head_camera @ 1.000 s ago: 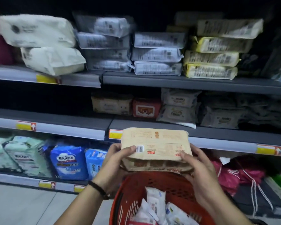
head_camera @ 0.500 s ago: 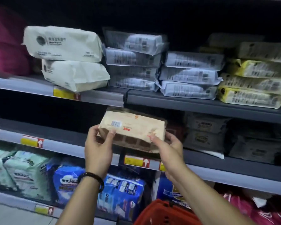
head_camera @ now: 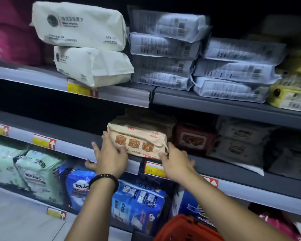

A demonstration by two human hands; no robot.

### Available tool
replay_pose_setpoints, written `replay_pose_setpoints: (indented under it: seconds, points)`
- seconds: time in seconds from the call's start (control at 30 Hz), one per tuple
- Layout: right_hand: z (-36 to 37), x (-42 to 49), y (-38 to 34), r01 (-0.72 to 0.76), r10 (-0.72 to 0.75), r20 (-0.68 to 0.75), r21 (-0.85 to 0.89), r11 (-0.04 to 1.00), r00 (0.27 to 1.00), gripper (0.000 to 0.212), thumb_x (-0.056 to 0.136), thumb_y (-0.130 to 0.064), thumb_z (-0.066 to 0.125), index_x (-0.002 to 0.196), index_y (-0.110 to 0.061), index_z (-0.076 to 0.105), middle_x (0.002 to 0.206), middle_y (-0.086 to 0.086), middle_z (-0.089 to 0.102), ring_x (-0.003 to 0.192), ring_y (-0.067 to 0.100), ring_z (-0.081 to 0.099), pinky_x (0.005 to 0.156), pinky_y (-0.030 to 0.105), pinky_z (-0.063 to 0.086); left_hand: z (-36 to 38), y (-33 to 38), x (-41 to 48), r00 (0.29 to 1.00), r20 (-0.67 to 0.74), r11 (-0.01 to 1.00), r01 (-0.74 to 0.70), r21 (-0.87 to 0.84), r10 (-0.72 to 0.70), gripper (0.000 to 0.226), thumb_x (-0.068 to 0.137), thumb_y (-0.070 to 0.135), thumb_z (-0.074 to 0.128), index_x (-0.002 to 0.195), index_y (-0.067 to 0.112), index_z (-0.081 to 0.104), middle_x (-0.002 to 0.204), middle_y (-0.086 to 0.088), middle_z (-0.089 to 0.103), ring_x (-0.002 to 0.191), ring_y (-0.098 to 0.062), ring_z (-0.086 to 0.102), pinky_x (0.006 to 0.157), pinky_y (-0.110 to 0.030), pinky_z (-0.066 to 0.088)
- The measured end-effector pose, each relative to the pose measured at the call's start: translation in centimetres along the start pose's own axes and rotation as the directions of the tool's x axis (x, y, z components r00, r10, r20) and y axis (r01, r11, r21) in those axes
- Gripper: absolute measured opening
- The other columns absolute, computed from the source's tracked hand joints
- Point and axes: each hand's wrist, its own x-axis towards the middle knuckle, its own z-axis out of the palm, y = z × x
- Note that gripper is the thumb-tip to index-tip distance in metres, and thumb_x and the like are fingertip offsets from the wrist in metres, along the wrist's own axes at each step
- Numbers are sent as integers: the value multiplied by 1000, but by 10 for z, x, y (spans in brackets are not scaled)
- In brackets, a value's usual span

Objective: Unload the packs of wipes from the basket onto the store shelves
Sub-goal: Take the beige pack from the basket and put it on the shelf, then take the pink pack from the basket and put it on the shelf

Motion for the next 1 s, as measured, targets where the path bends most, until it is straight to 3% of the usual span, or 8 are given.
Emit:
replay_pose_setpoints:
  seconds: [0.13, 0.27, 0.37, 0.5, 0.7, 0.77, 0.9, 1.0]
  points:
    - [-15, -20, 21, 97, -96, -62, 6, 995, 993, 51, 107, -41, 50, 156, -31, 43, 151, 2, 55, 144, 31, 39, 114, 49, 32, 1, 4, -14, 999, 46, 998, 1, 58, -3, 90, 97, 38, 61, 166, 22, 6, 173, -3, 24, 163, -30, 6, 119, -76, 7]
    - [-16, -71, 67, 268, -248, -237, 56, 962, 939, 24, 99, -30, 65, 122, -24, 69, 120, -1, 70, 120, 24, 55, 104, 38, 43, 4, 15, -50, 995, 83, 981, -70, 183, 55, 69, 95, 46, 66, 153, 22, 38, 159, -16, 36, 145, -43, 36, 114, -62, 31]
    - [-7, -114, 115, 290, -258, -224, 122, 949, 940, 4, 94, -20, 72, 97, -21, 74, 97, -5, 75, 97, 16, 66, 88, 29, 47, 10, 26, -87, 944, 224, 935, -289, 207, 242, 38, 94, 43, 66, 126, 22, 61, 132, -14, 59, 122, -41, 58, 102, -49, 49]
    - [14, -168, 184, 91, -104, 55, 190, 977, 993, 16, 92, -18, 73, 80, -27, 69, 75, -7, 73, 68, 1, 65, 66, 23, 49, 19, 41, -148, 677, 684, 806, -549, 221, 273, 26, 99, 40, 66, 116, 21, 73, 116, -4, 77, 111, -25, 70, 91, -29, 51]
    - [86, -223, 271, -209, 164, 395, 73, 975, 904, 15, 91, -25, 74, 78, -29, 67, 89, -6, 73, 81, 11, 67, 76, 29, 54, 44, 41, -224, 260, 953, 490, -817, 303, -156, 46, 105, 54, 48, 137, 25, 67, 136, -3, 70, 127, -23, 63, 108, -33, 48]
    - [104, -231, 277, -228, 196, 472, 12, 973, 860, 11, 92, -32, 73, 86, -30, 64, 98, -4, 70, 87, 12, 62, 76, 26, 47, 52, 34, -237, 231, 944, 460, -829, 317, -234, 47, 108, 50, 46, 145, 25, 61, 150, -3, 60, 138, -24, 55, 112, -33, 43]
    - [142, -225, 287, -361, 281, 532, 51, 931, 799, 36, 93, -37, 70, 65, -20, 56, 65, -6, 54, 66, 13, 54, 58, 25, 42, 77, 29, -237, 224, 921, 370, -865, 339, -319, 51, 109, 48, 43, 147, 17, 60, 156, -6, 53, 140, -27, 51, 114, -37, 40]
    - [160, -215, 296, -508, 348, 583, 133, 851, 734, 13, 87, -29, 77, 85, -21, 66, 72, -9, 61, 64, 8, 58, 52, 20, 38, 97, 34, -230, 232, 948, 402, -864, 303, -218, 53, 108, 51, 44, 149, 20, 56, 157, -5, 52, 143, -27, 49, 115, -37, 40]
